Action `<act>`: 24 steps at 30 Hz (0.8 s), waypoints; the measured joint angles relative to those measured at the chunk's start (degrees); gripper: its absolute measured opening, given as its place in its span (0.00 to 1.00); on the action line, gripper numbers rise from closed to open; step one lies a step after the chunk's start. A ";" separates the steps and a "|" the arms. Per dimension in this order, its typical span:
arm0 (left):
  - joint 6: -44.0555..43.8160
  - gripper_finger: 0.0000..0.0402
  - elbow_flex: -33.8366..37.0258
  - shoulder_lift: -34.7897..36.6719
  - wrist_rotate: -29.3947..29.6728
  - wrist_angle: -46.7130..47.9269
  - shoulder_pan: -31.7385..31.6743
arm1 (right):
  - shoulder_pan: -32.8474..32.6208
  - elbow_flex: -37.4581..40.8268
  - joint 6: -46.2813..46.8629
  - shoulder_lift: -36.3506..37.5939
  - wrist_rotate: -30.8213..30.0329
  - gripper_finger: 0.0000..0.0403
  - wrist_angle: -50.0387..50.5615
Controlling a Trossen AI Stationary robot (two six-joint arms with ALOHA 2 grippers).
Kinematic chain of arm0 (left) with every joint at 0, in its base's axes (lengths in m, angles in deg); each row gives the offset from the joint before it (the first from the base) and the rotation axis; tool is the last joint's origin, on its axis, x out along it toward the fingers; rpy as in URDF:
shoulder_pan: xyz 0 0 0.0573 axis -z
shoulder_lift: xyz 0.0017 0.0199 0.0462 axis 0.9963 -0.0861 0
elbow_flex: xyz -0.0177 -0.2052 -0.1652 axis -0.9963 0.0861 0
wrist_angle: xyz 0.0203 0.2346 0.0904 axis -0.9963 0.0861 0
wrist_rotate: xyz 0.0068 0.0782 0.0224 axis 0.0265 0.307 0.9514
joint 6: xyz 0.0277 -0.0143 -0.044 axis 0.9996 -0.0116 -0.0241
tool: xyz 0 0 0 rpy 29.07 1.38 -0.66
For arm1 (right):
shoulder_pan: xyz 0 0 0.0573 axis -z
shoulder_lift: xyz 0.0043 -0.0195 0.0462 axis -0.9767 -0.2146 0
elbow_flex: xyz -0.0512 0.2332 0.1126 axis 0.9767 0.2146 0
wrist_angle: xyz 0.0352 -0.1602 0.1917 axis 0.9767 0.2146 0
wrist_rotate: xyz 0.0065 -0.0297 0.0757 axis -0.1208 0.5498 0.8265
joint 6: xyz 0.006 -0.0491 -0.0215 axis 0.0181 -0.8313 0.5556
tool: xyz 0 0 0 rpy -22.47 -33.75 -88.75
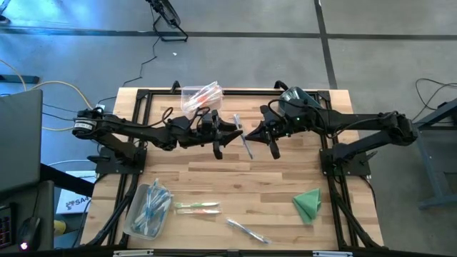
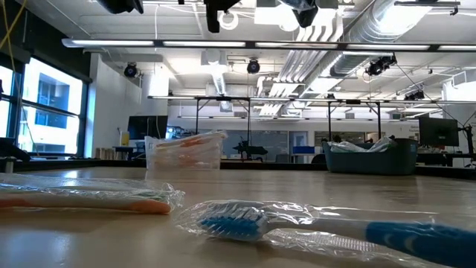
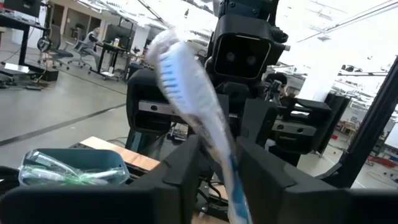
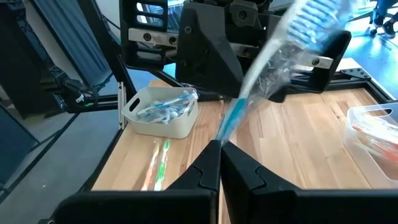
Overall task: Pick & Place Toothbrushes
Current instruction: Put the top blue toothbrush into the gray bin
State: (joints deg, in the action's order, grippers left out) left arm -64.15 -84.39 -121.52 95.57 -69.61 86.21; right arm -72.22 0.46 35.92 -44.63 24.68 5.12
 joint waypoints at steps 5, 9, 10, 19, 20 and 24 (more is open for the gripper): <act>-0.05 0.12 0.00 0.00 -0.07 -0.12 0.00 | 0.02 0.00 0.00 0.00 -0.10 0.00 0.19; -0.67 0.04 0.00 0.00 -0.24 -0.20 0.04 | 0.02 0.02 0.00 0.00 -0.26 0.00 0.30; -1.01 0.03 0.02 0.02 -0.24 -0.17 0.04 | 0.02 0.02 0.00 0.00 -0.24 0.01 0.30; -1.20 0.03 0.04 0.02 -0.55 -0.13 0.00 | 0.02 0.02 0.36 0.08 -0.30 0.01 0.23; -1.20 0.03 0.04 0.02 -0.55 -0.13 0.00 | 0.01 0.03 0.39 0.29 -0.26 0.03 0.22; -1.16 0.02 0.08 0.02 -0.48 0.08 -0.02 | -0.20 0.04 1.06 0.50 0.03 0.12 0.04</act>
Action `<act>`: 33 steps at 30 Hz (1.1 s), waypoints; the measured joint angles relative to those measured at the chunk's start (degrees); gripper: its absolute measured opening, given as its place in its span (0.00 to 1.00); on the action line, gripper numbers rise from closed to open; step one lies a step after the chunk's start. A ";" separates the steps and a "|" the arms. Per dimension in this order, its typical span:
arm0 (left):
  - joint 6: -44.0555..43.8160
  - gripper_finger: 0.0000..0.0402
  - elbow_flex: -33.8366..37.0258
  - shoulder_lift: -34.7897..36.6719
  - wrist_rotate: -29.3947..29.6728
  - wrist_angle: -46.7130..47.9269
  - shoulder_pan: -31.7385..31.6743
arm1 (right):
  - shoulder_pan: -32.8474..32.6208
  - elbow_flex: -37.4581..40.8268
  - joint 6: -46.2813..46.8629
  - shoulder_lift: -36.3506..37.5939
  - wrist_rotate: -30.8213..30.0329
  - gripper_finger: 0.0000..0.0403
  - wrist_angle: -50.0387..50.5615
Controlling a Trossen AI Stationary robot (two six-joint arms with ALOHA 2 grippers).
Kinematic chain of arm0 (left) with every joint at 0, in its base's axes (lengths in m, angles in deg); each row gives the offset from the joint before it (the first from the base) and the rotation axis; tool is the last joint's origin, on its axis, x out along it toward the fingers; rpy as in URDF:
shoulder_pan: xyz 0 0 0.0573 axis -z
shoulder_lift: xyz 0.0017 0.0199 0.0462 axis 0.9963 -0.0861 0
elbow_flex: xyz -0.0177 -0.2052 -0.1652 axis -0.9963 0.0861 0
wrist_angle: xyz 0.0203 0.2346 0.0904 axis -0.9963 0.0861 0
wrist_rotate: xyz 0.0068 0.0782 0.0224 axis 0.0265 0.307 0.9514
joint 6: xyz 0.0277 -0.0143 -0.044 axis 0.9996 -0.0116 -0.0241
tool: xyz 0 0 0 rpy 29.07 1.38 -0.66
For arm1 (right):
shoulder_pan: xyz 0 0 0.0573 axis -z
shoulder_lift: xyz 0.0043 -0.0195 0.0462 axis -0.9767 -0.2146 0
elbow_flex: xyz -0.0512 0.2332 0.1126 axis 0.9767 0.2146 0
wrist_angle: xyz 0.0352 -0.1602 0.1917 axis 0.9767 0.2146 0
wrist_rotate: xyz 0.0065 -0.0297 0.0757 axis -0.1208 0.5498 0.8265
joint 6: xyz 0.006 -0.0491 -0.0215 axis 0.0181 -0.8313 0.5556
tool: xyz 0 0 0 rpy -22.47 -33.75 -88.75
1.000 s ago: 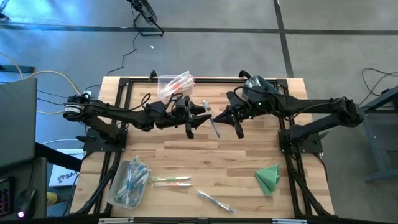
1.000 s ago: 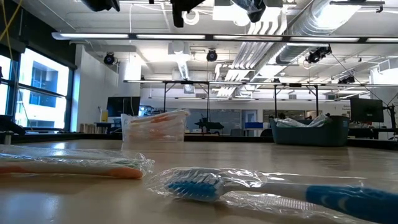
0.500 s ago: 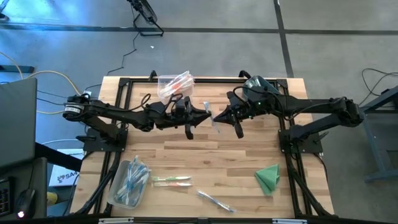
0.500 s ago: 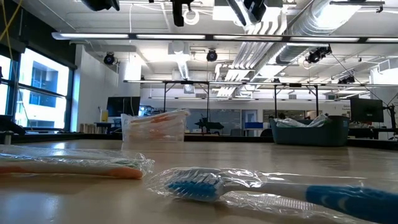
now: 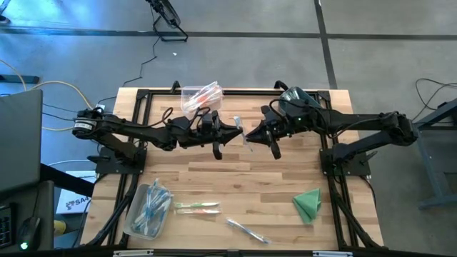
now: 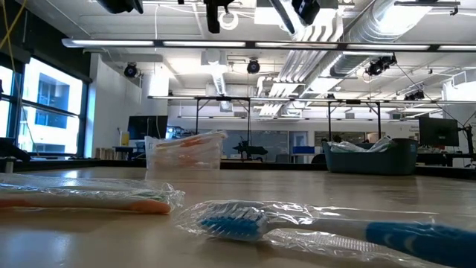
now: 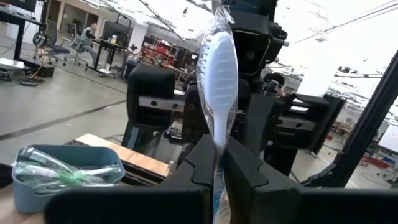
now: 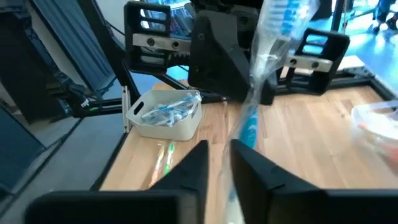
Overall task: Pick & Place Toothbrushes
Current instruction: Put the top blue toothbrush into the gray bin
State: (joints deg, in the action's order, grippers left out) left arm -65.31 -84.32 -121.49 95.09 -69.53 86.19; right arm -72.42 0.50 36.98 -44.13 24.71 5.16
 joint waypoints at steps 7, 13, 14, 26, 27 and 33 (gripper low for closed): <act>-0.04 0.02 0.01 0.00 -0.06 1.40 0.00 | 1.43 0.00 3.69 0.78 7.83 0.39 2.80; -0.38 0.02 0.03 2.16 -0.04 6.29 0.00 | 5.75 0.00 3.97 6.47 13.48 0.49 8.09; -0.73 0.02 0.03 3.12 -0.04 8.42 0.00 | 6.44 0.00 3.88 7.60 13.34 0.50 9.11; -18.11 0.02 -0.03 17.29 -2.31 40.76 2.35 | 14.05 -0.02 3.43 16.02 4.73 0.50 19.71; -20.54 0.02 -0.01 18.26 -3.10 43.52 3.15 | 14.30 -0.02 3.42 16.11 3.62 0.50 20.20; -37.94 0.02 -0.12 23.36 -5.25 58.30 8.87 | 15.10 -0.02 3.46 14.92 -0.30 0.50 21.66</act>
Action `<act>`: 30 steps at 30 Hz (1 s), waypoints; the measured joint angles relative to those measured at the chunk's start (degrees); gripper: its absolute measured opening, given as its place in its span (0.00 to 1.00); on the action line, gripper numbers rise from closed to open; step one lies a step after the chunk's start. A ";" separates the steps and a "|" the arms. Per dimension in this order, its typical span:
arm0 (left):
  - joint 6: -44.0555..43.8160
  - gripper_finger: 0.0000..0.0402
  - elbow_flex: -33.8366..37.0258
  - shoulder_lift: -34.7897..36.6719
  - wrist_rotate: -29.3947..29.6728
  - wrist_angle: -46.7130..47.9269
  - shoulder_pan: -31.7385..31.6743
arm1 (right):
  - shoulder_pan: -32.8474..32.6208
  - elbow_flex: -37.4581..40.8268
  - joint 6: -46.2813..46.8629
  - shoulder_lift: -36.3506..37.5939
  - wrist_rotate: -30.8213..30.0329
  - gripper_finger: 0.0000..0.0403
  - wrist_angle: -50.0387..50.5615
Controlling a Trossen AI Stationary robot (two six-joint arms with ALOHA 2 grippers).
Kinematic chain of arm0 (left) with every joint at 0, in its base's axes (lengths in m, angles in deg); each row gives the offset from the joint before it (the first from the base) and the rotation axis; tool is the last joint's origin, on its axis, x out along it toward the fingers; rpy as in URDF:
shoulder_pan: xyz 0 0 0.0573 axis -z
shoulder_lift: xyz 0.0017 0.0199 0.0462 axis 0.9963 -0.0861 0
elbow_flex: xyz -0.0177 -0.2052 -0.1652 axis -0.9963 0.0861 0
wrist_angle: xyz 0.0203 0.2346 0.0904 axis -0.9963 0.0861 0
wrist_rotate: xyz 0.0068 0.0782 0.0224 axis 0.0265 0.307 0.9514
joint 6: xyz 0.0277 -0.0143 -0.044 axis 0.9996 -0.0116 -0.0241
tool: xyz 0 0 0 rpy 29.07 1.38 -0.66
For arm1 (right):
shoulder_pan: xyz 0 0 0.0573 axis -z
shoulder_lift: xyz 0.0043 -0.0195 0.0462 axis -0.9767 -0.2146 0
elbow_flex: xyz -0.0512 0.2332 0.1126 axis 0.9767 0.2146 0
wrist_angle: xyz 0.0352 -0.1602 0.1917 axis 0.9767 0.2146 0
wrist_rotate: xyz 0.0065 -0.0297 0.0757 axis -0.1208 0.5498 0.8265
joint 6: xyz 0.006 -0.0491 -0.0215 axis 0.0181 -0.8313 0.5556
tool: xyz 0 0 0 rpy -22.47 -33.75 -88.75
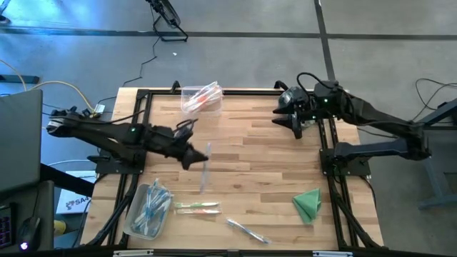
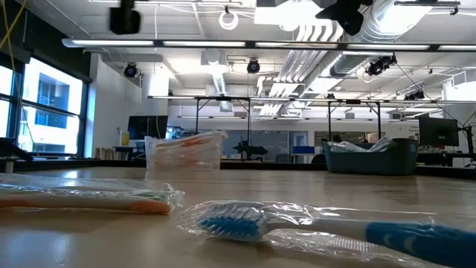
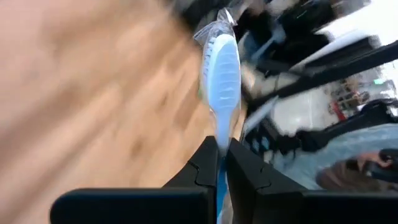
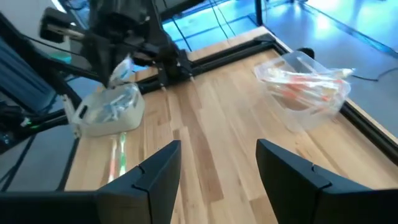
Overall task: Pick & Place Toothbrushes
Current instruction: Put the top blue toothbrush into the gray bin
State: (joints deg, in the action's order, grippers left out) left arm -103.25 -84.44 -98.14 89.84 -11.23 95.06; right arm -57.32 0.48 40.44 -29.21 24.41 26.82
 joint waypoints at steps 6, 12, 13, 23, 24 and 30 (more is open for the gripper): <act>-18.61 0.02 0.11 3.11 -2.96 10.02 6.96 | -0.02 0.00 0.00 -2.80 -0.25 0.50 -0.12; -34.47 0.02 0.04 3.16 -5.40 19.62 14.94 | -0.02 0.00 0.53 -6.35 -0.04 0.50 -0.11; -37.39 0.02 0.05 3.11 -5.16 22.54 16.51 | -0.02 0.00 0.63 -7.01 -0.04 0.50 -0.11; -63.65 0.02 0.11 3.09 5.39 41.70 32.59 | -0.02 0.00 0.67 -11.73 0.19 0.50 0.08; -65.12 0.02 0.11 3.09 6.99 41.55 34.17 | -0.02 0.00 0.67 -11.77 0.16 0.50 0.24; -74.63 0.02 0.09 2.96 11.79 43.30 42.23 | -0.04 0.00 0.67 -11.70 0.04 0.50 0.26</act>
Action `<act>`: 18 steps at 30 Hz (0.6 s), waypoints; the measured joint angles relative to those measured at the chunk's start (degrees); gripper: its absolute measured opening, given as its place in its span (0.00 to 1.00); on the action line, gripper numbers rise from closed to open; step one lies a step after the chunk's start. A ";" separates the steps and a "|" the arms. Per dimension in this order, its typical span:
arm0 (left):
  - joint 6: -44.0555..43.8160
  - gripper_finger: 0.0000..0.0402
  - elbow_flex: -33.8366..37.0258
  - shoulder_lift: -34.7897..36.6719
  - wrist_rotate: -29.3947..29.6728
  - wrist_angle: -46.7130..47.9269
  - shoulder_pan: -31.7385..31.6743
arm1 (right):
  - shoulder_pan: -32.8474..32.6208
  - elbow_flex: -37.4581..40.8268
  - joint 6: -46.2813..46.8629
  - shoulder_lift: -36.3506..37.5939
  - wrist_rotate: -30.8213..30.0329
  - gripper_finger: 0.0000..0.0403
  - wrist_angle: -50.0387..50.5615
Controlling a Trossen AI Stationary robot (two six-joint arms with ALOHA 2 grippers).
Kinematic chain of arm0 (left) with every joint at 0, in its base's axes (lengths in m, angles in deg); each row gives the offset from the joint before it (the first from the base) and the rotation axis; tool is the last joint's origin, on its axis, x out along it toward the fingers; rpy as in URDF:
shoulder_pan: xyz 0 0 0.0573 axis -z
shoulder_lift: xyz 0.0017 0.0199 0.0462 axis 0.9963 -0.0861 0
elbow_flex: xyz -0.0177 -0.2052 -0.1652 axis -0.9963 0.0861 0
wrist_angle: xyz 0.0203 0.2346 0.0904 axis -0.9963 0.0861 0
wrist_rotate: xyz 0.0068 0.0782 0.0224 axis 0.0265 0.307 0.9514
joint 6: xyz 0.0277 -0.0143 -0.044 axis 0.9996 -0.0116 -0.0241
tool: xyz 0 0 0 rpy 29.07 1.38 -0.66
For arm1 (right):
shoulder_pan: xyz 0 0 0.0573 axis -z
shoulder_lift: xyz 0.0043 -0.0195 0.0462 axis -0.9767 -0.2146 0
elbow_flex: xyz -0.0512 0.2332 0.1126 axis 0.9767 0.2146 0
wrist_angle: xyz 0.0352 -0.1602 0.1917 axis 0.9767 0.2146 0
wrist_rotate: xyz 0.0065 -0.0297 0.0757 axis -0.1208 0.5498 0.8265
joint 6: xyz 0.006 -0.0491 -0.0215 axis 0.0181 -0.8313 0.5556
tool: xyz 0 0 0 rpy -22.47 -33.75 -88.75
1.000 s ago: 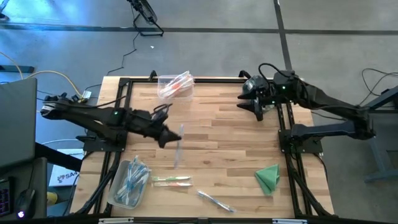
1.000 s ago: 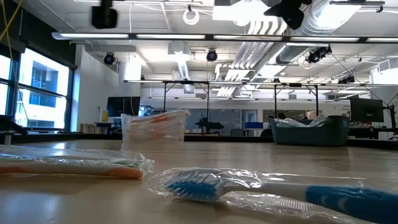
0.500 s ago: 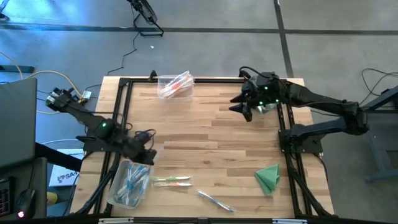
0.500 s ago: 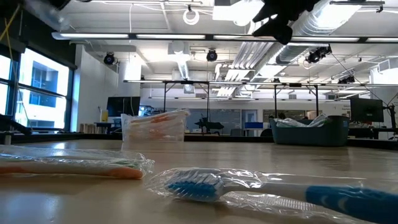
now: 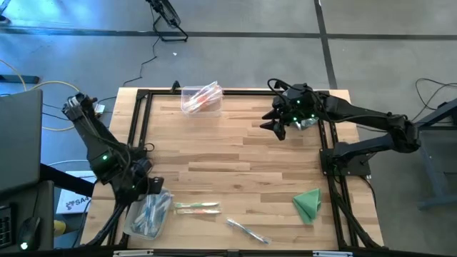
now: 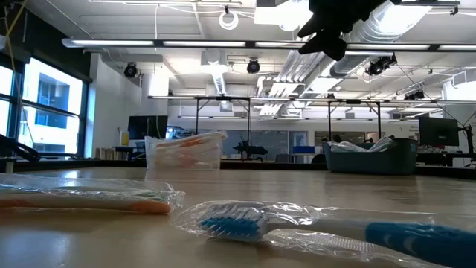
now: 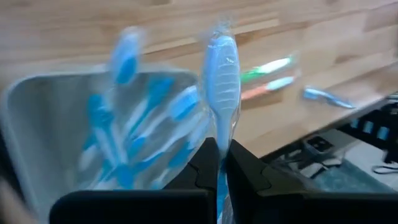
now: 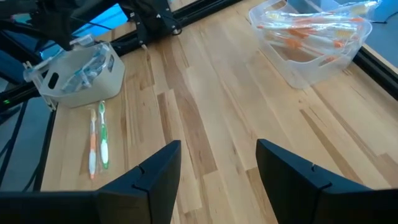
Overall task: Pick & Place Toothbrushes
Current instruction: Put the top blue toothbrush into the gray bin
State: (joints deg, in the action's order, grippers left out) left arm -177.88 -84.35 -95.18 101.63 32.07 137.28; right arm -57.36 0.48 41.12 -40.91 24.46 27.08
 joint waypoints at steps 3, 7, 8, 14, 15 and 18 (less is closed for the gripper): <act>-4.55 0.02 0.00 -0.73 0.27 2.29 2.81 | 0.00 0.00 -0.01 0.00 -0.12 0.50 0.00; -8.98 0.02 0.00 -1.68 1.38 3.35 5.88 | 0.01 0.00 0.00 0.00 -0.29 0.50 0.00; -9.52 0.02 0.00 -1.84 1.44 3.35 6.42 | 0.00 0.00 0.00 0.00 -0.29 0.50 0.00; -10.64 0.02 0.00 -2.82 1.60 5.42 7.06 | 0.00 0.00 0.00 0.00 -0.31 0.50 -0.01; -10.68 0.02 0.00 -3.05 1.68 6.08 7.06 | 0.00 0.00 0.00 0.00 -0.29 0.50 -0.02; -10.90 0.02 -0.02 -4.10 1.70 8.85 7.06 | 0.00 0.00 0.00 0.00 -0.31 0.50 -0.02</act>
State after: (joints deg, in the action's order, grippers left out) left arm -188.78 -84.37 -99.28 103.33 40.92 144.35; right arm -57.36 0.48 41.12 -40.91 24.14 27.06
